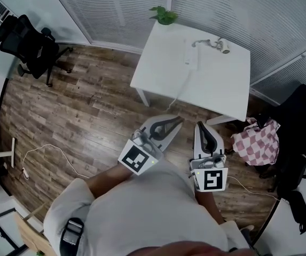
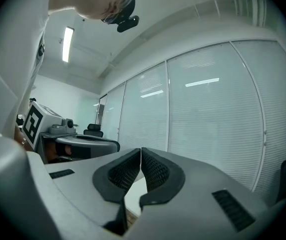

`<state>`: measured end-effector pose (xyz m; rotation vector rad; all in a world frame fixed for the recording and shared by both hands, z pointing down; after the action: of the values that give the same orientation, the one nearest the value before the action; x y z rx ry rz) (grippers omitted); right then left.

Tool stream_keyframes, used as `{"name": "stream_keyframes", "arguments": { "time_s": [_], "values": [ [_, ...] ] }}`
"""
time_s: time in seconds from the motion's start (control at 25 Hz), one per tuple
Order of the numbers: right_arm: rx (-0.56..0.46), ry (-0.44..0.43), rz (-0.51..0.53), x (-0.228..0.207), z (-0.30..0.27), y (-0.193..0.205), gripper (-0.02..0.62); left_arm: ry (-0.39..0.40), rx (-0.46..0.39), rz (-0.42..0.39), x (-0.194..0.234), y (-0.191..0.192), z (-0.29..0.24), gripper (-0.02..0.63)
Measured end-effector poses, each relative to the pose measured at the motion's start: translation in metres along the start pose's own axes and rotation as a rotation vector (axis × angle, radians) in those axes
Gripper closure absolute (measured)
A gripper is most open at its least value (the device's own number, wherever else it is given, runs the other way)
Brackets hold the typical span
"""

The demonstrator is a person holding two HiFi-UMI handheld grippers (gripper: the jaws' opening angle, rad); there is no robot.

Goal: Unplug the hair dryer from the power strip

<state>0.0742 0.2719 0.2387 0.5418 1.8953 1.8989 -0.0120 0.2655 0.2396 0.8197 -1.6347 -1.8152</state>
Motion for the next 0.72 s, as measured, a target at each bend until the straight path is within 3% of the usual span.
{"name": "stream_keyframes", "arguments": {
  "time_s": [0.44, 0.6, 0.72],
  "values": [
    [-0.003, 0.003, 0.006, -0.019, -0.125, -0.013, 0.563, 0.044, 0.034, -0.038, 0.117, 0.013, -0.043, 0.554],
    [0.003, 0.023, 0.003, -0.03, -0.157, -0.012, 0.563, 0.059, 0.023, -0.014, 0.147, 0.017, -0.059, 0.554],
    [0.001, 0.037, 0.003, -0.035, -0.174, -0.012, 0.563, 0.092, 0.043, -0.043, 0.162, 0.021, -0.069, 0.554]
  ]
}}
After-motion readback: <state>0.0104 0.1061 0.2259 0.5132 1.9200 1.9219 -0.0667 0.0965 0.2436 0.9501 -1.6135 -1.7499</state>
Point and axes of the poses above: the fingertips, and each gripper's own axes: z backward along the fingers, x to its left, y out of its underside, the point moved 3 cm from there along z, backward along the fingers, and after that the axes turned 5 degrees about -z, right-handed, at the moved point
